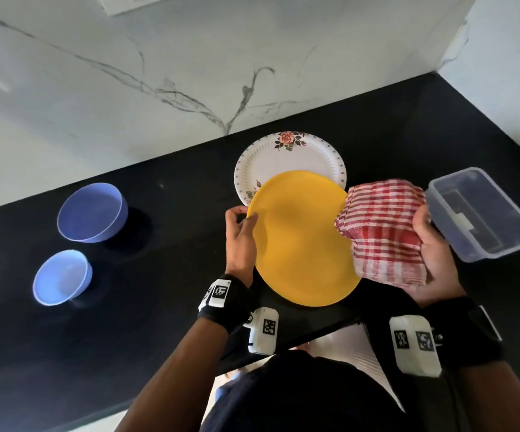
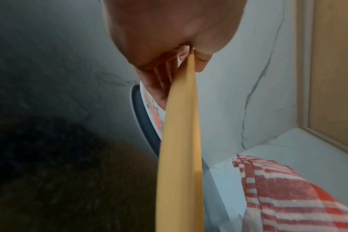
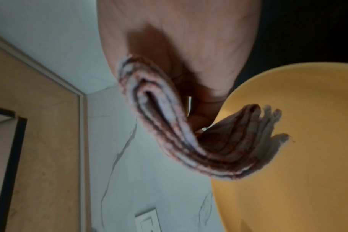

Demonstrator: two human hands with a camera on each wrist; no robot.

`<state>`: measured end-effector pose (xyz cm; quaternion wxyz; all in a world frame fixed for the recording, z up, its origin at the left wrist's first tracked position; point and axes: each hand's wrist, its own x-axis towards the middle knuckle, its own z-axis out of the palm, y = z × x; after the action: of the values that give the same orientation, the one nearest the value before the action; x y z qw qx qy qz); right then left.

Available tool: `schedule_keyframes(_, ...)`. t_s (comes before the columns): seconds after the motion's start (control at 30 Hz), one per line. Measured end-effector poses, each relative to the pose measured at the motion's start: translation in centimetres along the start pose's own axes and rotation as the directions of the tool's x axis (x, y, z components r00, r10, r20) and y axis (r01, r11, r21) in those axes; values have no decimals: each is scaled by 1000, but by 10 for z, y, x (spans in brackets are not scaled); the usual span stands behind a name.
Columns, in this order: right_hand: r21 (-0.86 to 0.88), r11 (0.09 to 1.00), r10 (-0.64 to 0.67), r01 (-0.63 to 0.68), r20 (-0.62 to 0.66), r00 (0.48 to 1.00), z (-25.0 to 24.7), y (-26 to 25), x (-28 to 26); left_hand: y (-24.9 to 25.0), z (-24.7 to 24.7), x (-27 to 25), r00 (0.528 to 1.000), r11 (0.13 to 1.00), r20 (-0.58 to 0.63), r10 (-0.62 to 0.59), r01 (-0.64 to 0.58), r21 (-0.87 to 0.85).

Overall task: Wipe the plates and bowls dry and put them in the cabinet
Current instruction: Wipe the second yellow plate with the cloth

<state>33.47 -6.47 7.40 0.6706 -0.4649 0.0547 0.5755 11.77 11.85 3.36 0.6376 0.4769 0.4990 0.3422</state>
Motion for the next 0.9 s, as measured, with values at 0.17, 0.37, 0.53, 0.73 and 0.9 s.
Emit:
schedule_keyframes(0.17,-84,996,7,4,130,992,35,19,12,9,-57,-1,989,995,-134,54,-65,-81)
schedule_keyframes(0.37,-381,874,-228,303,229,946,115,65,19,21,-119,-6,967,986,-254,4,-45,-158)
schedule_keyframes(0.53,-802,416,-156,430,403,902,182,140,42,17,-169,-20,952,976,-303,-36,-32,-217)
schedule_keyframes(0.73,-789,-62,133,611,600,789,231,221,44,10,-193,-27,950,948,-312,-18,-82,-307)
schedule_keyframes(0.9,-496,-433,341,753,683,646,196,245,53,7,-207,-23,951,941,-303,-65,-44,-337)
